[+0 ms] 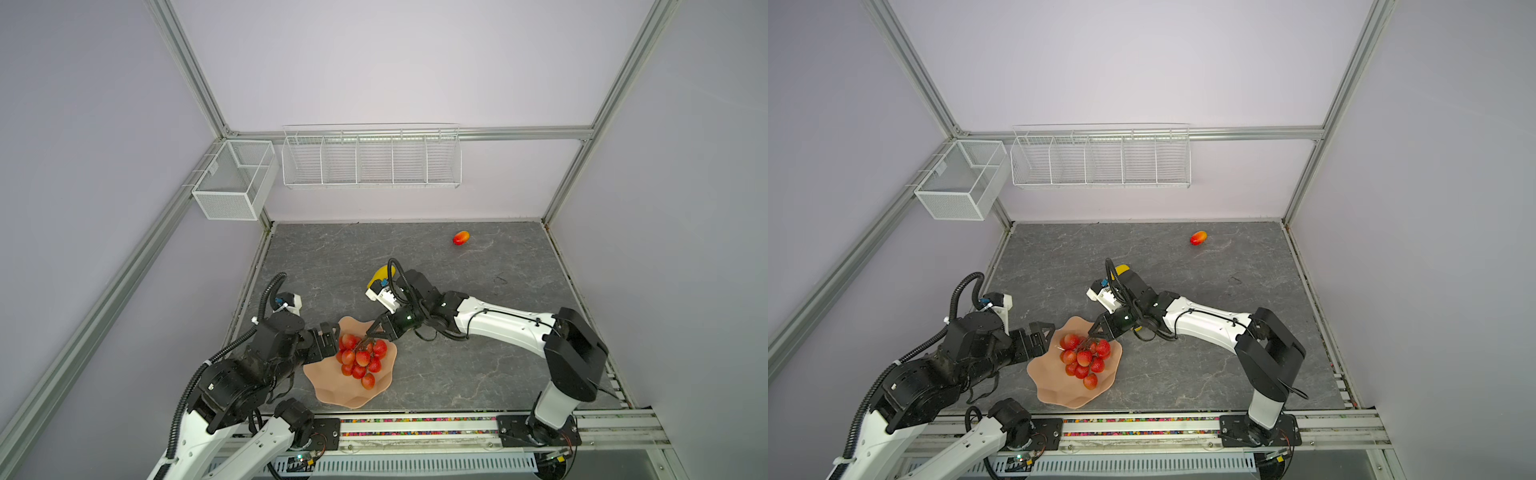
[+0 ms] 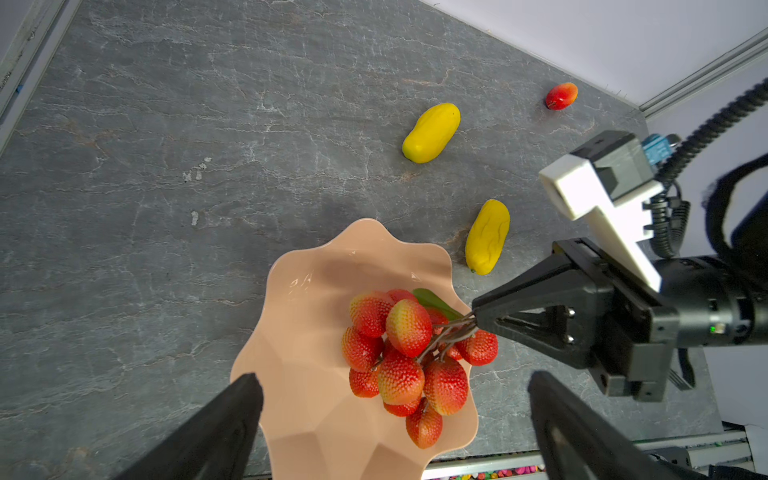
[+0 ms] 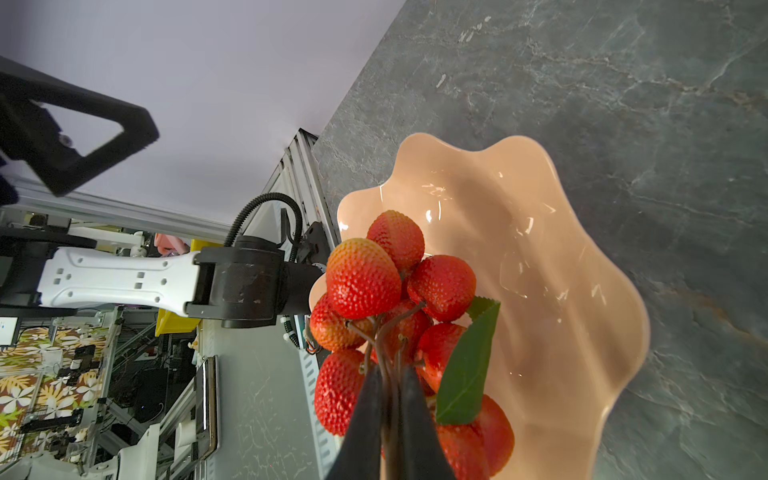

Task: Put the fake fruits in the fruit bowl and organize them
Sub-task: 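Carry the strawberry bunch over the peach bowl and release it, then move the right gripper to the farther yellow mango and grasp it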

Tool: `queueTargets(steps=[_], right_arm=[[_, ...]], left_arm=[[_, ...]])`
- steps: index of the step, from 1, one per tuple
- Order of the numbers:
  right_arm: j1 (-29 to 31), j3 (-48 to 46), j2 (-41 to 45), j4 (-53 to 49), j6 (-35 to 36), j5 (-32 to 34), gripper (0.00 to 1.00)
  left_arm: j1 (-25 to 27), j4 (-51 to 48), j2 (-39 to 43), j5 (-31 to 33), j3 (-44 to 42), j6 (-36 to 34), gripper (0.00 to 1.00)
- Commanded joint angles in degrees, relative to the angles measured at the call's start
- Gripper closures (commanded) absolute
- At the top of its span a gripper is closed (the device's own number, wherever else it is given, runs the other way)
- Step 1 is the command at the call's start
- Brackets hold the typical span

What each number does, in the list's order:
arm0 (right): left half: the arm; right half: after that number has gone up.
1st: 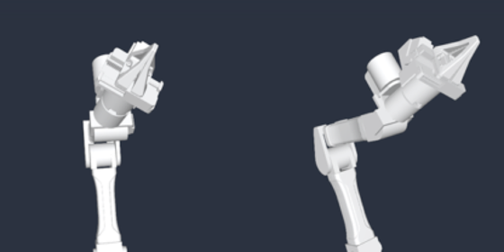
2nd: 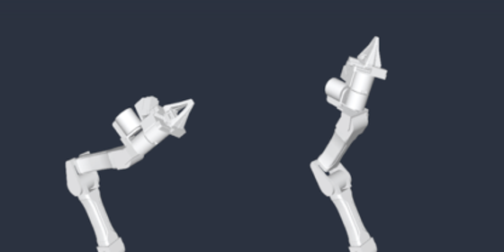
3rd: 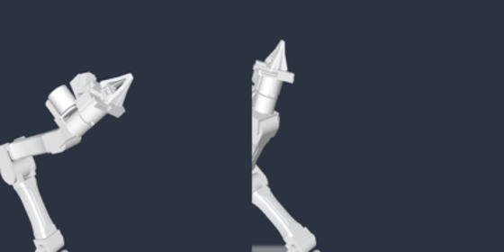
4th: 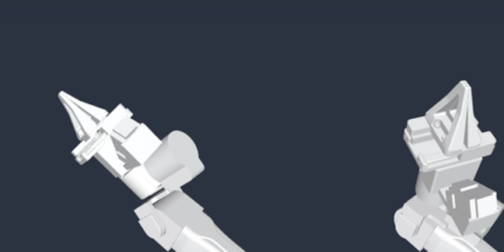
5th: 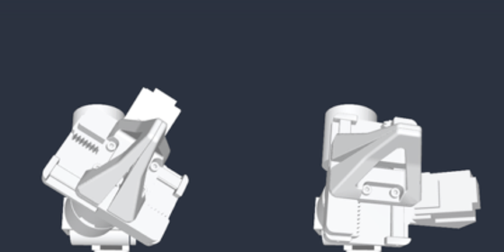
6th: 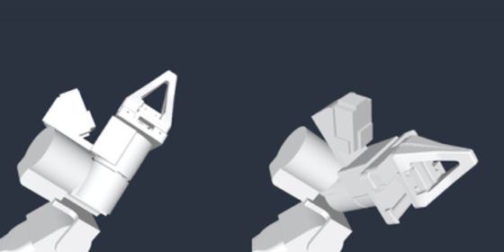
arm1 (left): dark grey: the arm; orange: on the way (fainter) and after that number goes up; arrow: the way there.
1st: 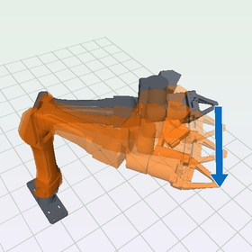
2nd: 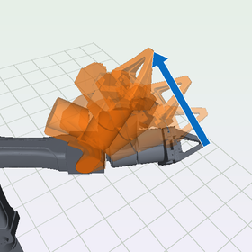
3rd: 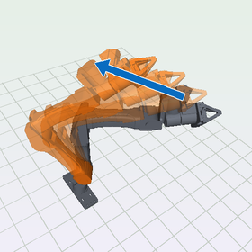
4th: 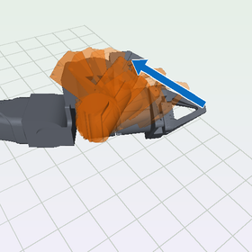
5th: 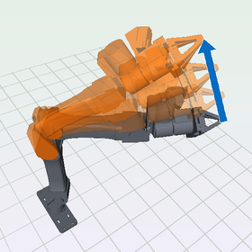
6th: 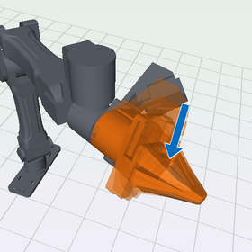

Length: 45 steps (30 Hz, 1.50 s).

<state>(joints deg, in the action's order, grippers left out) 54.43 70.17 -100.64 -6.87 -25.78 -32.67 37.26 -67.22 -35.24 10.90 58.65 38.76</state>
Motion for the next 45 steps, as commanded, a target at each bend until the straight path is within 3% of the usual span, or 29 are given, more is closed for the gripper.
queueTargets(steps=[1, 6, 12, 20, 27, 31, 38, 45], right_arm=[[1.1, 2.4, -2.0, 3.0, -0.6, -2.5, 0.93], [1.5, 2.9, -4.3, 3.1, -0.2, -3.1, 0.92], [1.5, 3.8, -4.0, -0.8, 2.6, -0.6, 0.55], [-2.6, 9.4, -0.4, -11.0, 6.2, 10.9, 0.38], [-11.4, 19.1, -6.2, -18.4, 0.0, 21.9, 0.3], [-14.2, 26.8, -14.5, -21.4, -3.8, 23.2, 0.13], [-14.4, 39.1, -27.0, -22.1, -6.7, 23.3, 0.08], [-14.5, 42.8, -32.6, -22.3, -7.0, 26.9, 0.06]], left_arm=[[0.2, -1.8, -0.7, 1.0, -0.9, 0.4, 0.01], [0.2, -1.0, -0.2, 0.7, -1.6, 0.6, 0.01], [0.2, -0.6, -0.1, 0.6, -2.0, 0.4, 0.01], [0.2, 4.8, -1.1, 1.6, -2.1, -2.8, 0.01], [0.2, 13.8, -7.5, 4.3, -2.2, -9.7, 0.01], [0.1, 17.8, -11.7, 8.2, -2.0, -12.9, 0.01], [-0.8, 24.1, -15.6, 8.2, -4.4, -16.4, 0.01], [-1.8, 28.2, -15.0, 3.6, -7.0, -16.4, 0.01]])
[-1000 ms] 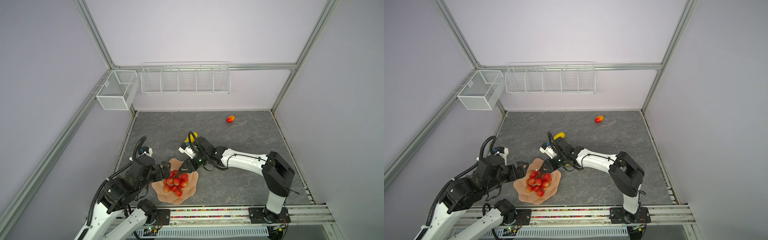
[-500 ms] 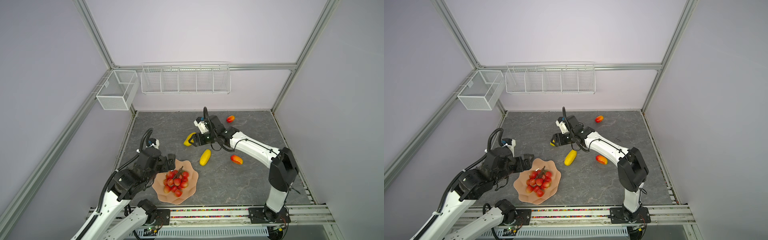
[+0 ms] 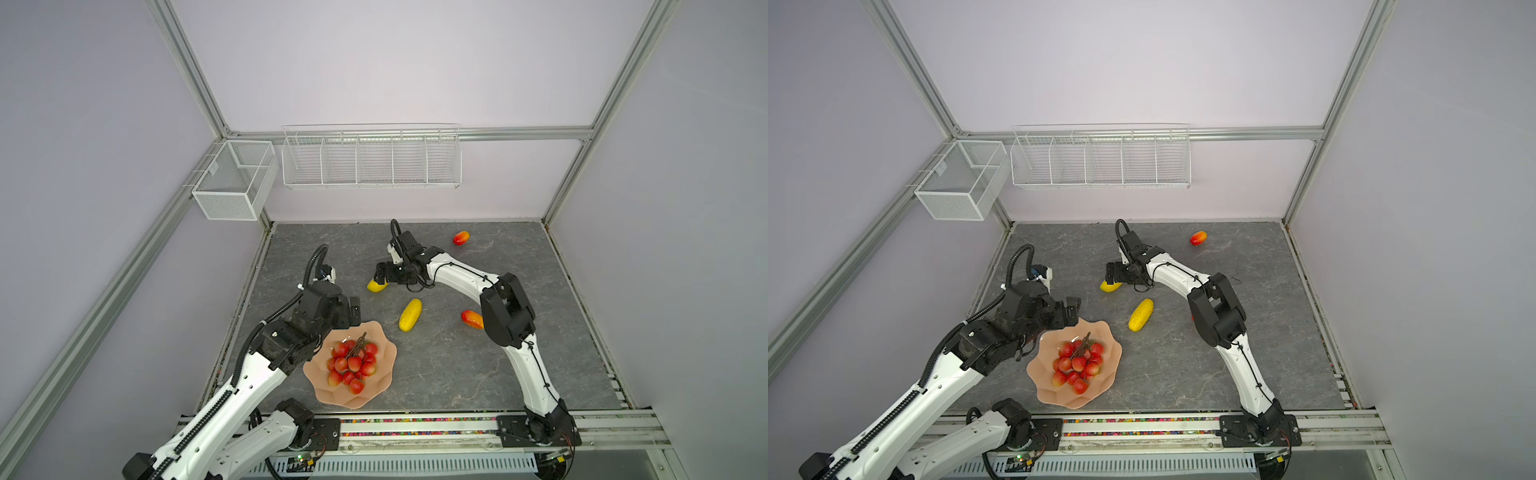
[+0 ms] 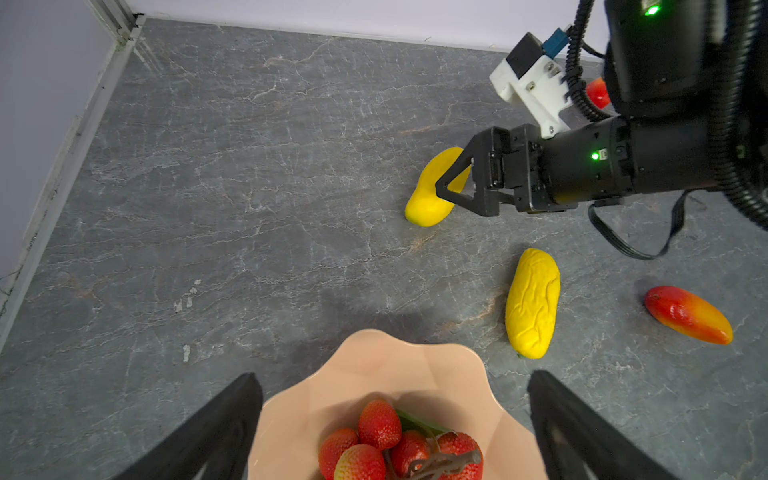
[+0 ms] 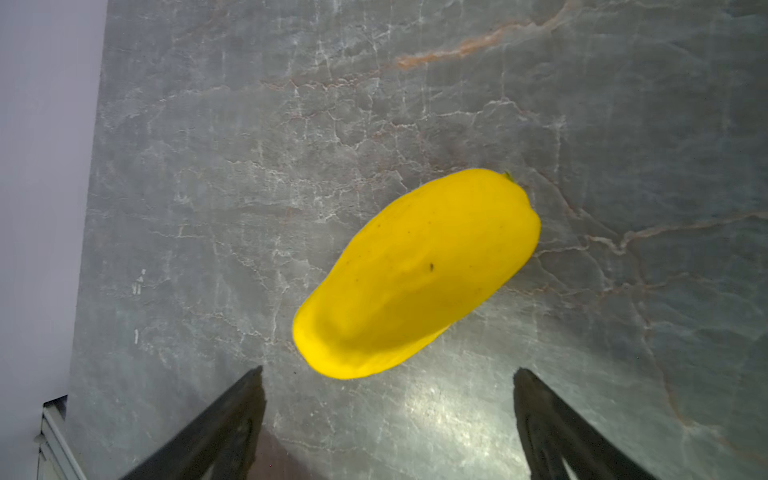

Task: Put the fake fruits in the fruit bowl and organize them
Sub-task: 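Move the right gripper to the farther yellow mango and grasp it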

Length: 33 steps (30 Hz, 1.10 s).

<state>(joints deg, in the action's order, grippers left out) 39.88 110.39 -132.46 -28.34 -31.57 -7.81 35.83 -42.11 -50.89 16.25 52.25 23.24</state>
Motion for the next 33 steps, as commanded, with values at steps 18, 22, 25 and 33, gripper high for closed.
queueTargets(steps=[18, 22, 25, 33], right_arm=[[0.1, 9.5, -9.5, -2.2, -3.0, 1.5, 0.4], [0.0, 6.7, -7.4, -0.9, -1.7, 1.0, 0.52], [0.0, 0.3, -2.1, 5.2, 0.3, -0.8, 0.54], [0.9, -18.0, 18.1, 12.2, 6.6, -0.6, 0.57]], left_arm=[[-0.4, 3.3, 2.6, -2.0, -1.7, -1.3, 0.01], [-0.5, 3.2, 2.5, -2.0, -1.6, -1.0, 0.01], [-0.5, 3.1, 2.6, -2.5, -1.5, -0.6, 0.01], [-0.5, -3.1, 6.1, -4.2, -2.9, 3.6, 0.01]])
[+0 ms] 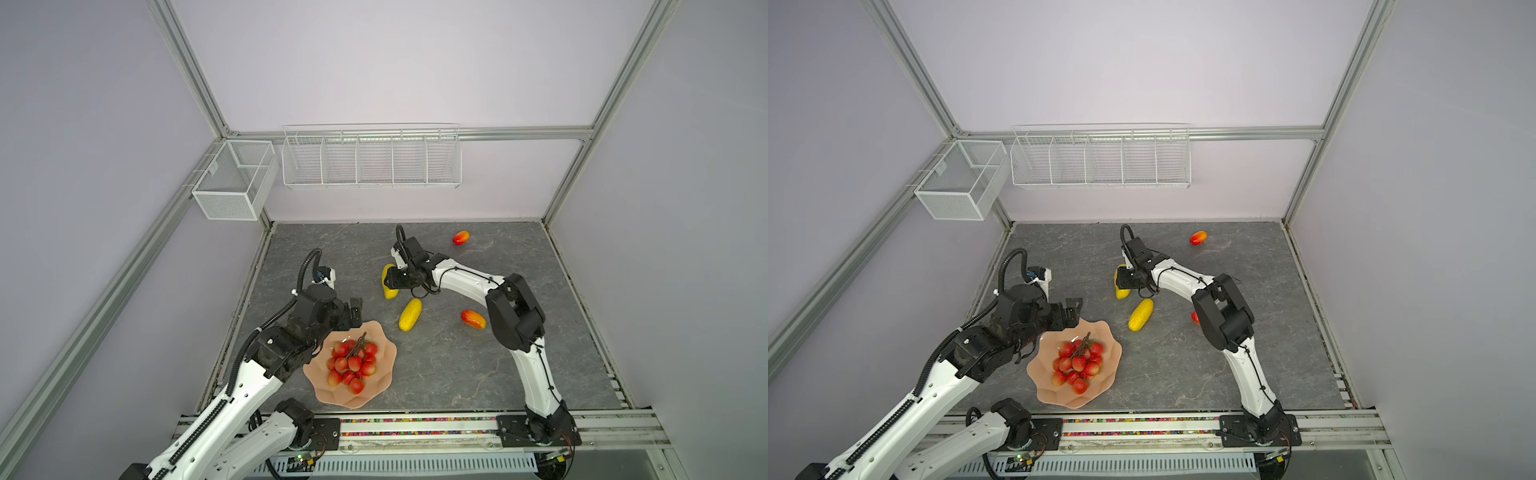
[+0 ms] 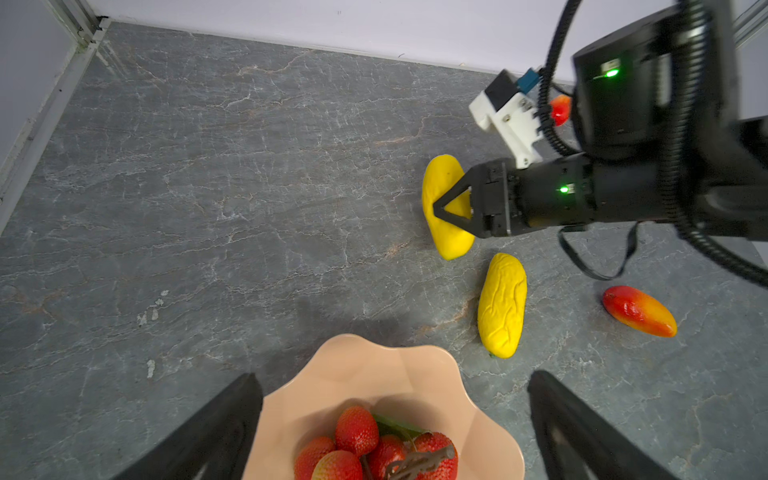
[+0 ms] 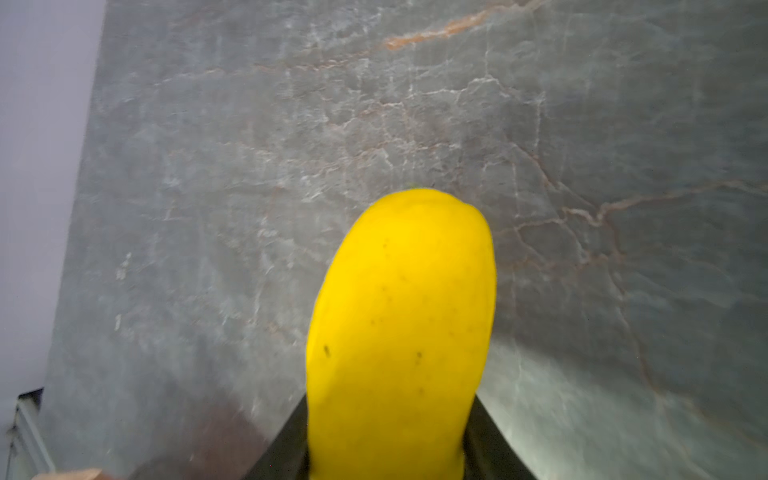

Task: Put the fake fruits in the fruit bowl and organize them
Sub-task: 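Move the right gripper to the farther yellow mango and grasp it, then carry the yellow mango to the bowl and release it on the strawberries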

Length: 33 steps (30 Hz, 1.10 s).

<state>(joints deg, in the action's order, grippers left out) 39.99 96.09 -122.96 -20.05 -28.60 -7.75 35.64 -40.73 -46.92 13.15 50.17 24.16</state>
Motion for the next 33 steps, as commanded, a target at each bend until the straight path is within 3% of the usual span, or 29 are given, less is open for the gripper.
queueTargets(steps=[1, 6, 12, 25, 33], right_arm=[[1.1, -5.6, 10.9, 3.9, 4.1, -1.1, 0.56], [5.1, -13.8, 19.2, 2.7, 9.2, -7.1, 0.56], [9.8, -13.0, 17.7, -2.0, 20.0, -15.7, 0.56], [12.3, -5.8, 9.2, -11.9, 33.1, -15.0, 0.54], [13.1, -2.3, 6.5, -14.3, 36.1, -15.1, 0.51]], left_arm=[[-0.3, -6.0, 2.8, -1.4, -0.9, 3.5, 0.01], [-0.3, -14.0, 6.7, -4.7, -0.4, 6.2, 0.01], [-0.3, -14.4, 11.7, -3.7, -0.4, 7.8, 0.01], [-0.3, -15.8, 12.9, -6.1, 0.9, 7.9, 0.01], [-0.3, -14.2, 12.3, -6.1, -0.2, 7.7, 0.01]])
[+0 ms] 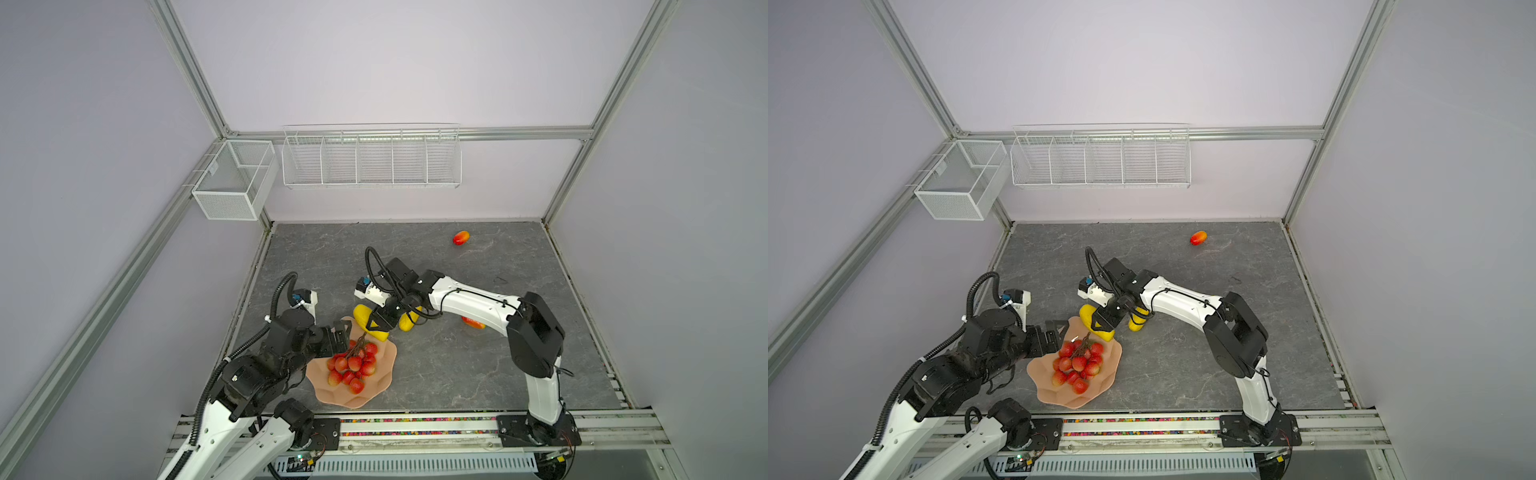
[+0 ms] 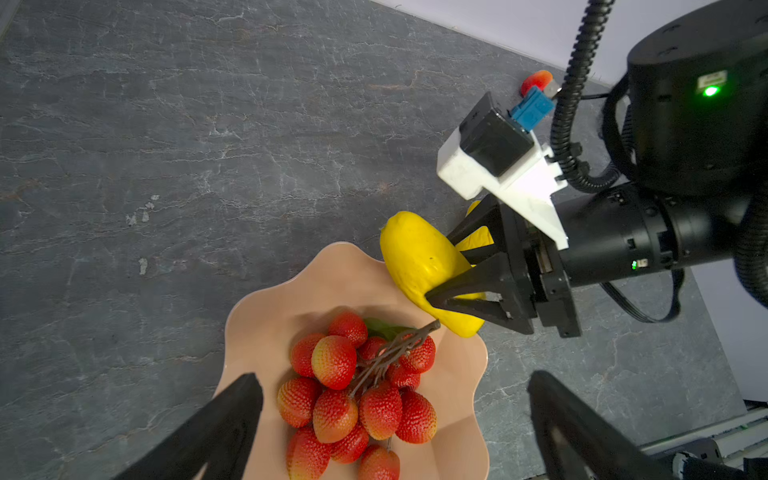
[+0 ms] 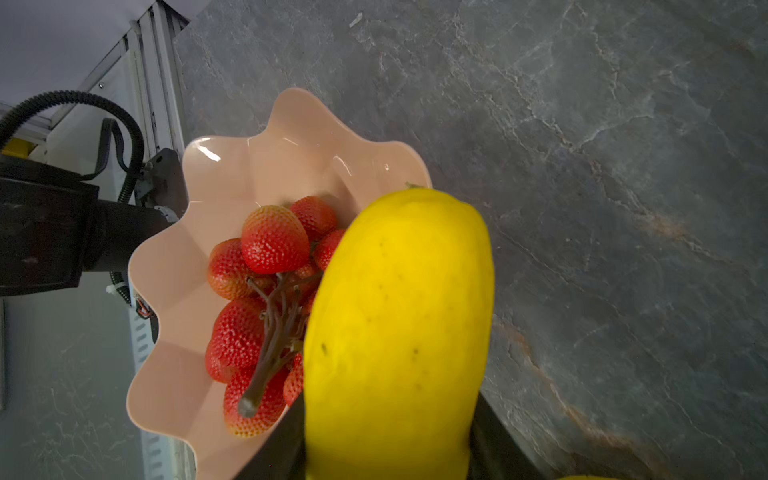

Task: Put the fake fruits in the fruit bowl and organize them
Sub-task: 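Carry the yellow mango to the bowl and release it on the strawberries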

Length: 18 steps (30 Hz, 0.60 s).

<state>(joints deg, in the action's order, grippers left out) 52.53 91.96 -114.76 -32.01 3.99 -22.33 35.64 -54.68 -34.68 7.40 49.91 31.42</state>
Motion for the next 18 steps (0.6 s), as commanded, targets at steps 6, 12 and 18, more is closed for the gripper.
queueTargets(steps=[6, 12, 18], right_arm=[[0.9, 3.5, -3.3, -3.1, 4.1, -0.5, 0.46], [1.0, 3.6, -2.3, -2.3, 3.9, 1.4, 0.33], [-0.4, 0.5, 2.8, 3.1, -3.2, 9.3, 0.21]], left_arm=[[-0.2, 0.6, -0.1, -0.4, -0.1, 0.2, 0.01], [-0.2, 0.7, -0.8, -0.7, 0.0, -0.2, 0.01], [-0.2, 1.5, -1.4, -1.4, 0.3, -0.2, 0.01]])
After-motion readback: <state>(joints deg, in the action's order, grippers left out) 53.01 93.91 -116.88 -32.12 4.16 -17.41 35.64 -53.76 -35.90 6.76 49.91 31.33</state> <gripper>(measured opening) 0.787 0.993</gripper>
